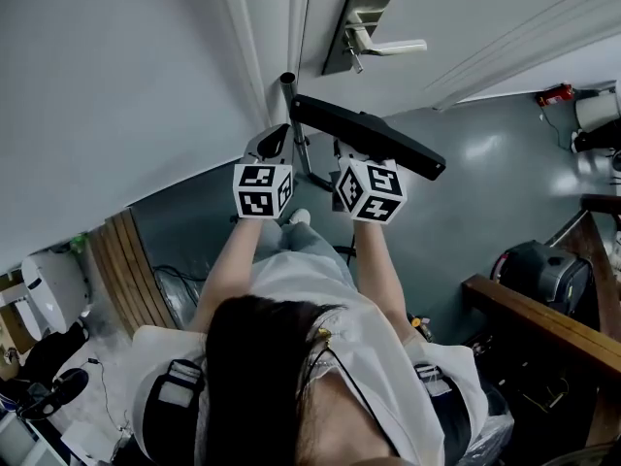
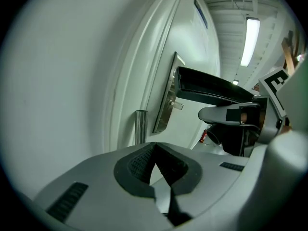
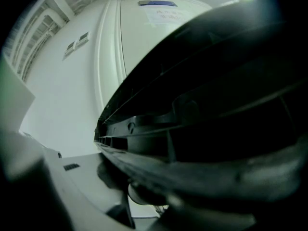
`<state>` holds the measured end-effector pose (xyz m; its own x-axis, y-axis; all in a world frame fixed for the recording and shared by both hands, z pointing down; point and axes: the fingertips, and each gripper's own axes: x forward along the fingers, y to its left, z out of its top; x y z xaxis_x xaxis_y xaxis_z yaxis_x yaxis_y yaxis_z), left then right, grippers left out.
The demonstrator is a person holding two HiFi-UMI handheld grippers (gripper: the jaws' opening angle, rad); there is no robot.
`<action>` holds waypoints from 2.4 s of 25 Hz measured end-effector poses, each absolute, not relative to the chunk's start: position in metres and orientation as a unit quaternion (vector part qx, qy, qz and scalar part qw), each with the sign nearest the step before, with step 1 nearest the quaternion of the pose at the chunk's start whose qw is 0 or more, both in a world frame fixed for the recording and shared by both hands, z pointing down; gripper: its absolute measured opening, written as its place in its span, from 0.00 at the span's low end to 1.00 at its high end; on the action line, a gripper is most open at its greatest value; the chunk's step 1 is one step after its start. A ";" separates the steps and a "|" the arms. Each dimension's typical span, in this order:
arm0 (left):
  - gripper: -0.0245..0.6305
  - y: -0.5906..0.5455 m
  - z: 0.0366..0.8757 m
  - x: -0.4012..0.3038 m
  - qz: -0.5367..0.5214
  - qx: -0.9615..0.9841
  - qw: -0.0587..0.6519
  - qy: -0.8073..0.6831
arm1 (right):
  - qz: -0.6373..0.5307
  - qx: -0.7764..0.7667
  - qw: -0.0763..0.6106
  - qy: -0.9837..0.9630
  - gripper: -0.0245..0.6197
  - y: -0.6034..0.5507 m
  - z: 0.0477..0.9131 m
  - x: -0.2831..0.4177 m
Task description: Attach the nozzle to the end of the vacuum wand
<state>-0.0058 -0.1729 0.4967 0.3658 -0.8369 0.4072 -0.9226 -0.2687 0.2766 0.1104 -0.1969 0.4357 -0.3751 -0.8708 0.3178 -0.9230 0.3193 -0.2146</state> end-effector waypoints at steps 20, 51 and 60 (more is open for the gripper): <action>0.34 -0.206 0.531 0.000 0.112 0.776 0.277 -0.555 | 0.191 0.538 0.072 -0.818 0.33 -0.231 0.437 0.117; 0.51 -0.271 0.570 0.020 0.167 0.781 0.213 -0.563 | 0.166 0.541 0.083 -0.821 0.33 -0.278 0.428 0.114; 0.28 -0.287 0.567 0.018 0.160 0.777 0.194 -0.578 | 0.161 0.539 0.096 -0.822 0.33 -0.281 0.427 0.107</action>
<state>0.0183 -0.2867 0.5669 0.2815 -0.8356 0.4717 -0.9593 -0.2573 0.1167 0.1075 -0.2809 0.4270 -0.4015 -0.8541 0.3306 -0.9157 0.3681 -0.1614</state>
